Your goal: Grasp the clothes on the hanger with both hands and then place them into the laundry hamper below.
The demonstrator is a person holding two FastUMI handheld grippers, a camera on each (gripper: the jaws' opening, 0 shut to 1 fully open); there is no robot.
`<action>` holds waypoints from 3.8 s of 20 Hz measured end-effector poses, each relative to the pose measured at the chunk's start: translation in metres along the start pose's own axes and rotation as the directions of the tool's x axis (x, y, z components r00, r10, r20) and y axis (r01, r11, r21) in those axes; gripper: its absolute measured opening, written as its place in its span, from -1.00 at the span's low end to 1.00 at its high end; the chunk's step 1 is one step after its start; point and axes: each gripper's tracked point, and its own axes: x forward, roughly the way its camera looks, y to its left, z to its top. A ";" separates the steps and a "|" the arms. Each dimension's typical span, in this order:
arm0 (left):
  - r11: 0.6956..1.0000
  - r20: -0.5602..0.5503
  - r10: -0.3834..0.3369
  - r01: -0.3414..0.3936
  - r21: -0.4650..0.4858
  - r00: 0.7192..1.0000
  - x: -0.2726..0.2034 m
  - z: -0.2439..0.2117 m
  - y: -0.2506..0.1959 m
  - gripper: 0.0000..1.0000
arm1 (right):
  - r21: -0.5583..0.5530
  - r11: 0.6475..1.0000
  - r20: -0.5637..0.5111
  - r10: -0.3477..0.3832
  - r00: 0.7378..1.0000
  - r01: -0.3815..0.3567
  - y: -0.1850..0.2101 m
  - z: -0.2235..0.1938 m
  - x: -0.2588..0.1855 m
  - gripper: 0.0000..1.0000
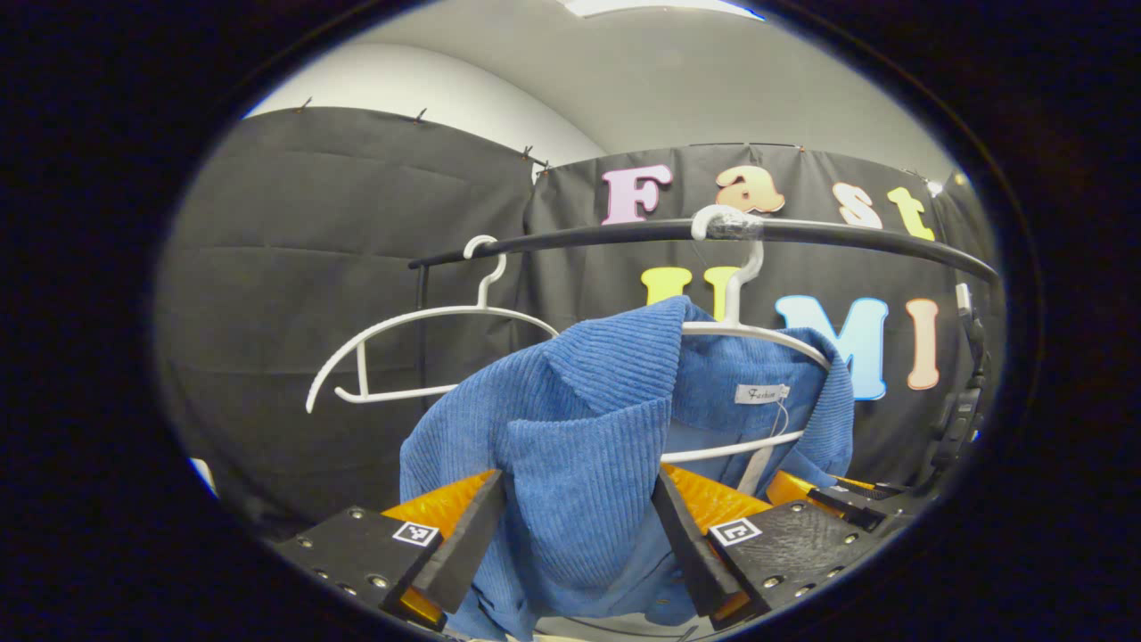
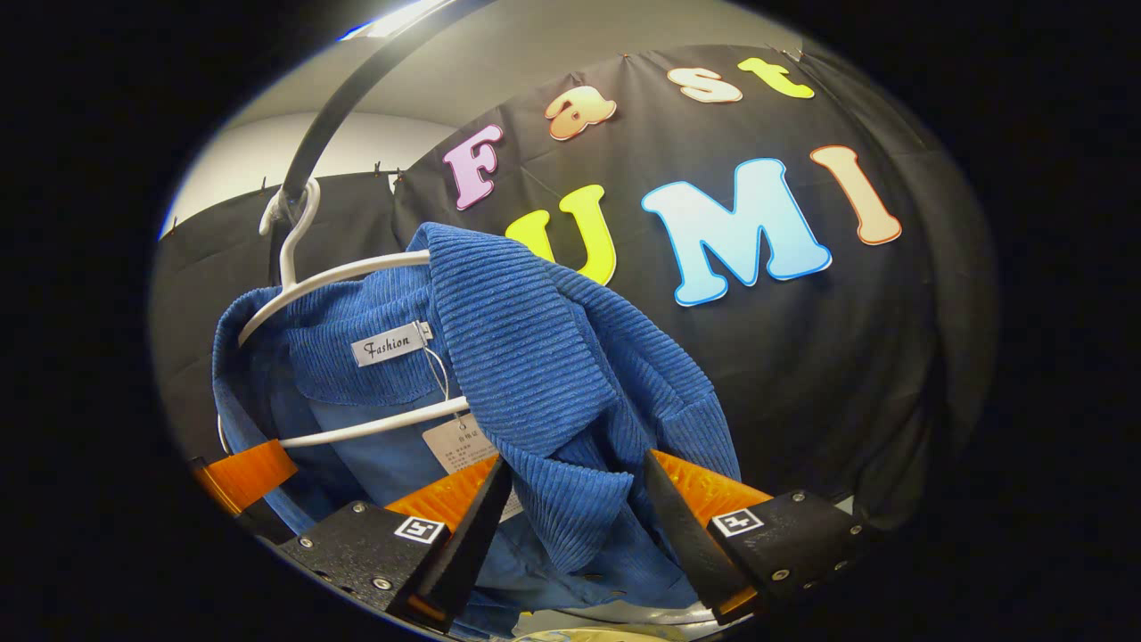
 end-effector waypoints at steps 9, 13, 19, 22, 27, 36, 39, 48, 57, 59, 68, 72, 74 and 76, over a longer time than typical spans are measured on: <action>0.998 0.030 -0.064 0.065 -0.028 0.998 0.000 0.003 -0.014 -0.57 | 0.015 0.998 0.007 0.068 0.998 -0.068 0.003 0.006 0.001 -0.62; 0.981 0.051 -0.156 0.161 -0.107 0.986 -0.006 0.005 -0.020 -0.82 | -0.003 0.990 -0.001 0.144 0.990 -0.144 0.015 0.004 -0.002 -0.89; 0.961 0.078 -0.206 0.217 -0.170 0.975 -0.013 0.010 -0.013 -0.98 | -0.023 0.987 0.019 0.159 0.987 -0.159 0.008 0.009 -0.012 -1.00; 0.960 0.089 -0.211 0.224 -0.171 0.973 -0.020 0.017 -0.016 -0.98 | -0.009 0.990 0.035 0.141 0.989 -0.141 0.001 0.012 -0.017 -1.00; 0.960 0.143 -0.209 0.231 -0.158 0.967 -0.039 0.046 -0.006 -0.98 | -0.015 0.995 0.074 0.100 0.992 -0.100 -0.014 0.024 -0.024 -1.00; 0.969 0.205 -0.169 0.200 -0.142 0.964 -0.044 0.079 0.015 -0.98 | -0.021 0.999 0.153 0.034 0.988 -0.031 -0.042 0.051 -0.034 -1.00; 0.973 0.220 -0.145 0.180 -0.144 0.965 -0.040 0.088 0.028 -0.85 | -0.019 1.000 0.197 0.003 0.980 0.001 -0.051 0.063 -0.036 -1.00; 0.983 0.273 -0.103 0.140 -0.120 0.957 -0.029 0.119 0.060 -1.00 | -0.059 0.995 0.331 -0.062 0.942 0.086 -0.070 0.101 -0.031 -1.00; 0.969 0.243 -0.119 0.166 -0.182 0.963 0.002 0.128 0.102 -0.99 | -0.181 0.979 0.409 -0.008 0.913 0.090 -0.056 0.115 -0.004 -1.00; 0.966 0.229 -0.147 0.189 -0.174 0.962 0.007 0.127 0.112 -0.99 | -0.207 0.974 0.409 0.006 0.912 0.087 -0.051 0.113 -0.003 -1.00; 0.953 0.157 -0.243 0.265 -0.143 0.957 0.035 0.130 0.151 -0.99 | -0.335 0.941 0.425 0.110 0.899 0.043 -0.021 0.110 0.000 -1.00; 0.939 0.092 -0.287 0.299 -0.168 0.954 0.046 0.110 0.154 -0.99 | -0.332 0.942 0.426 0.109 0.898 0.043 -0.022 0.110 0.006 -1.00; 0.935 0.105 -0.301 0.315 -0.160 0.948 0.048 0.101 0.156 -0.99 | -0.318 0.947 0.419 0.100 0.903 0.043 -0.021 0.107 0.005 -1.00; 0.940 0.089 -0.305 0.315 -0.131 0.948 0.050 0.087 0.157 -0.99 | -0.303 0.952 0.410 0.097 0.907 0.035 -0.022 0.106 0.006 -1.00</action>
